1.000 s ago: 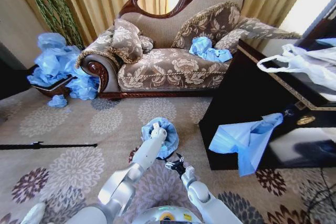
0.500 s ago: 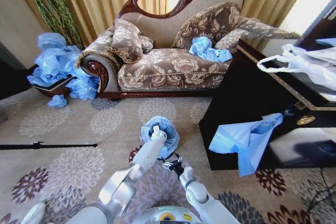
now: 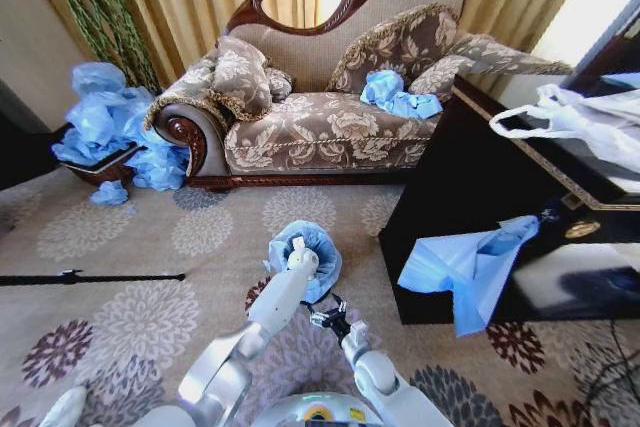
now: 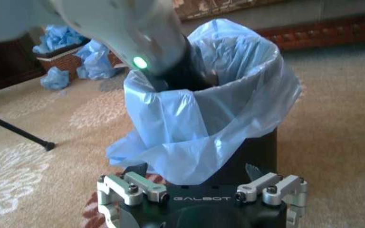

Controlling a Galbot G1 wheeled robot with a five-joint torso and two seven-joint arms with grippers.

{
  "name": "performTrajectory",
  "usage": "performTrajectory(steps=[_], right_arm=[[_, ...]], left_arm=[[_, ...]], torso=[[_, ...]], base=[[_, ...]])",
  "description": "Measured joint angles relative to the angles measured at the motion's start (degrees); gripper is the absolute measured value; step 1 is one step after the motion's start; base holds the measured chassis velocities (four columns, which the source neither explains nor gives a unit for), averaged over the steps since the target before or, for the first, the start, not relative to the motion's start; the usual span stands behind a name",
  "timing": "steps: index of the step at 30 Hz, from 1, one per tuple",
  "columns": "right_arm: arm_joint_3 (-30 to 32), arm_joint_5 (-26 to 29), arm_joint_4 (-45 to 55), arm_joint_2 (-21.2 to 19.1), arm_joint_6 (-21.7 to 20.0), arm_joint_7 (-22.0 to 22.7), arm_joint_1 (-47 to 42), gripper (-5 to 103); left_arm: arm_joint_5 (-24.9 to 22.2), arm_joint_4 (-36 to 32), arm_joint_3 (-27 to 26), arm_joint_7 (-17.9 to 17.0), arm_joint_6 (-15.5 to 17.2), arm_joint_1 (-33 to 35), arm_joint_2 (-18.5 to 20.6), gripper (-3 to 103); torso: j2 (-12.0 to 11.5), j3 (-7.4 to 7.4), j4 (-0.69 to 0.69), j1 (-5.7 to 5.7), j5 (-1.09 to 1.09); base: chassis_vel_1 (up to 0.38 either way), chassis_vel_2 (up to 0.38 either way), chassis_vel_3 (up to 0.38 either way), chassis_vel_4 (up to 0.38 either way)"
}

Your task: Place a garbage bag over the trash bin.

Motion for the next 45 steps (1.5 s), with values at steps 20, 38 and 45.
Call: performTrajectory(steps=[20, 38, 45], right_arm=[[3.6, 1.0, 5.3, -3.1, 0.1, 0.1, -4.4, 100], [25.1, -8.3, 15.1, 4.3, 8.3, -5.0, -15.9, 100], [26.8, -8.3, 23.3, 6.0, 8.8, -3.5, -22.0, 100]], left_arm=[[16.2, -30.8, -0.3, 23.2, -8.2, 16.8, 13.3, 0], [42.3, -52.7, -19.1, 35.6, -24.2, 50.3, 19.6, 59], [51.1, -54.6, -25.8, 29.2, -28.6, 64.2, 12.7, 81]], torso=[[0.0, 0.00, 0.00, 0.00, 0.00], [0.0, 0.00, 0.02, -0.01, 0.00], [0.0, -0.01, 0.02, -0.01, 0.01]], base=[[0.000, 0.000, 0.000, 0.000], [0.000, 0.000, 0.000, 0.000], [0.000, 0.000, 0.000, 0.000]])
